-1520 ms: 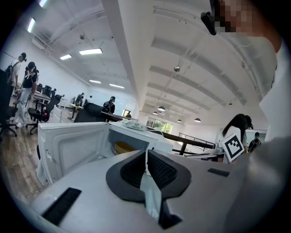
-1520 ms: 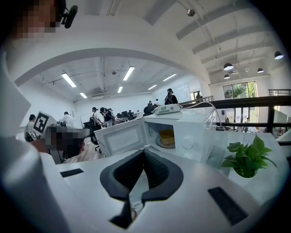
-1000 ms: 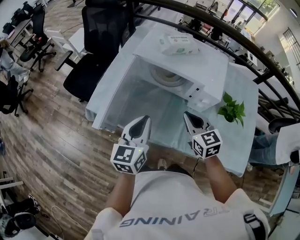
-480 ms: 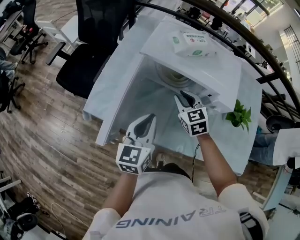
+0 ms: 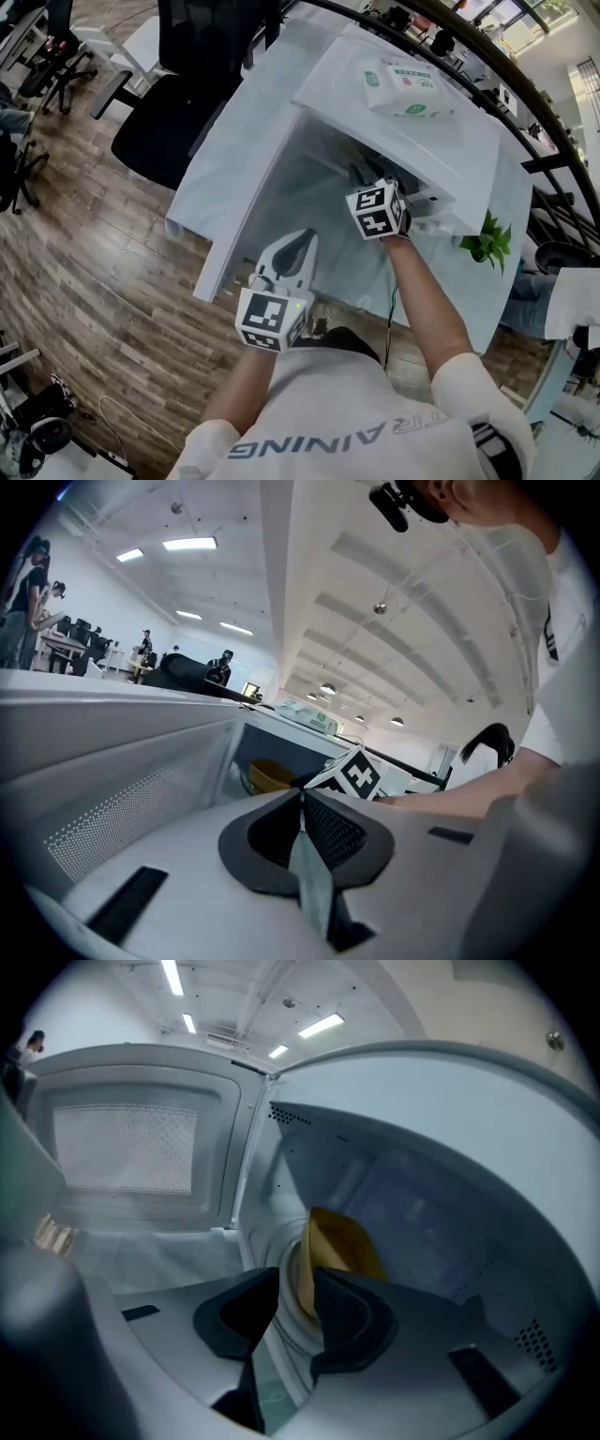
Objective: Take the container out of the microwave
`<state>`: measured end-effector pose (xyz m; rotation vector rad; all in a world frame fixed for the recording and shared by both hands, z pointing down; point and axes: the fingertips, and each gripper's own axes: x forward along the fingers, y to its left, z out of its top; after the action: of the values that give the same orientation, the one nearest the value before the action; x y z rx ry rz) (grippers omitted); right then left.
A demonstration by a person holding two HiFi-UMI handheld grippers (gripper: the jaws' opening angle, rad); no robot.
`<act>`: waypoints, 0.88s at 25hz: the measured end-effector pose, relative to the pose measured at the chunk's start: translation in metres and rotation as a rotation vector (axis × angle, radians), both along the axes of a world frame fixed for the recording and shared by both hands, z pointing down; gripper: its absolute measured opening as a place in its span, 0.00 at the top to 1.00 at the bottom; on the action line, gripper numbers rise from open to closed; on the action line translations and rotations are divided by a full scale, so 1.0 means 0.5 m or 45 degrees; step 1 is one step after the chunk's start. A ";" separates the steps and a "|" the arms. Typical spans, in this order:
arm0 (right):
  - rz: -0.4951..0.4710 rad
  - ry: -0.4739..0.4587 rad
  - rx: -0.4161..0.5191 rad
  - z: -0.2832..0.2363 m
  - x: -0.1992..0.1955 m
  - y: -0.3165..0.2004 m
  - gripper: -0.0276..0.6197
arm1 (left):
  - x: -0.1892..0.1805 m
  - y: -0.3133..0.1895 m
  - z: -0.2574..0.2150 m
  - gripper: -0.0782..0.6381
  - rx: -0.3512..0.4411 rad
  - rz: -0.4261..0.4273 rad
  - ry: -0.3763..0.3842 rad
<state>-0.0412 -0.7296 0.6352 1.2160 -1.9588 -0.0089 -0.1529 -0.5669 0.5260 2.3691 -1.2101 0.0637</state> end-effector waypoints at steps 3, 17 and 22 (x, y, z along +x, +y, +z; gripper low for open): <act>0.002 0.053 0.028 0.007 0.001 -0.020 0.74 | 0.009 0.004 -0.008 0.83 0.003 0.013 0.015; -0.038 0.182 -0.055 0.050 -0.005 -0.050 0.87 | 0.010 0.028 -0.014 0.83 -0.032 0.018 0.048; -0.091 0.158 -0.057 0.029 -0.024 -0.009 0.90 | 0.004 0.034 -0.039 0.83 0.005 0.000 0.047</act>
<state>-0.0533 -0.7339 0.6496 1.0907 -1.8835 -0.0750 -0.1511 -0.5498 0.5066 2.3636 -1.1935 0.0171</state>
